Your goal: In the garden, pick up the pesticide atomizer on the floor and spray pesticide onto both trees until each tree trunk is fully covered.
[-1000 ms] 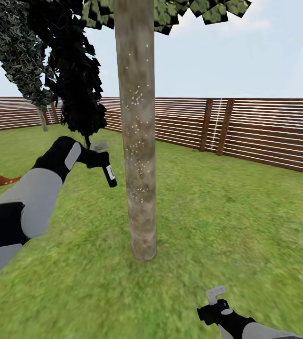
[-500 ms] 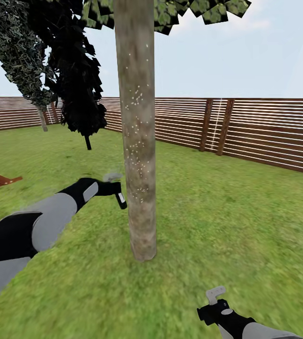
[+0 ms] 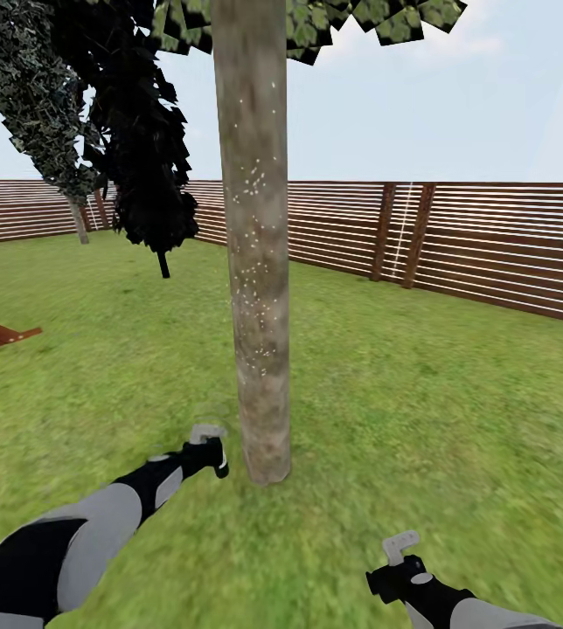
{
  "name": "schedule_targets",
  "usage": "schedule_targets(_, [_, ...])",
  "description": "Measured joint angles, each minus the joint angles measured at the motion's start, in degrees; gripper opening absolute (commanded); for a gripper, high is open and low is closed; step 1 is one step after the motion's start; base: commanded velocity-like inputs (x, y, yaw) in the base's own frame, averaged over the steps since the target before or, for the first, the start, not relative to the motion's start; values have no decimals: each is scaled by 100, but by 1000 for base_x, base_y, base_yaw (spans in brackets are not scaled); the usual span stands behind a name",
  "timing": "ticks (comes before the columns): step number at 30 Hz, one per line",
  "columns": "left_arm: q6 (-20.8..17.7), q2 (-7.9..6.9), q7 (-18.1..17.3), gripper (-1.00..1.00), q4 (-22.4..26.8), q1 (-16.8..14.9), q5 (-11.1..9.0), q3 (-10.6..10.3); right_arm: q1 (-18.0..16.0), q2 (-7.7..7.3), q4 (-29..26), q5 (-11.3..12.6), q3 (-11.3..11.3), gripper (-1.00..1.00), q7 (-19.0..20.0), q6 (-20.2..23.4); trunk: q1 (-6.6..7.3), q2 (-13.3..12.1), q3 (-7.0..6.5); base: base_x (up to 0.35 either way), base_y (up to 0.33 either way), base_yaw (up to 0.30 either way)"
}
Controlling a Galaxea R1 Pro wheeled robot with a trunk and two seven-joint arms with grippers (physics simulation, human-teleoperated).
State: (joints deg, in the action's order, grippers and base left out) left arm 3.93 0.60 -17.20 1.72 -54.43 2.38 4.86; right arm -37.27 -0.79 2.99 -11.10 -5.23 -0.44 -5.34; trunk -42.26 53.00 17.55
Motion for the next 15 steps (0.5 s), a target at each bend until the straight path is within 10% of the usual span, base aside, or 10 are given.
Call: schedule_targets(15, [59, -28, -396, -100, 3, 81, 2, 19, 0, 9, 0, 2, -4, 100, 8, 5, 0, 0, -1, 111, 237, -32])
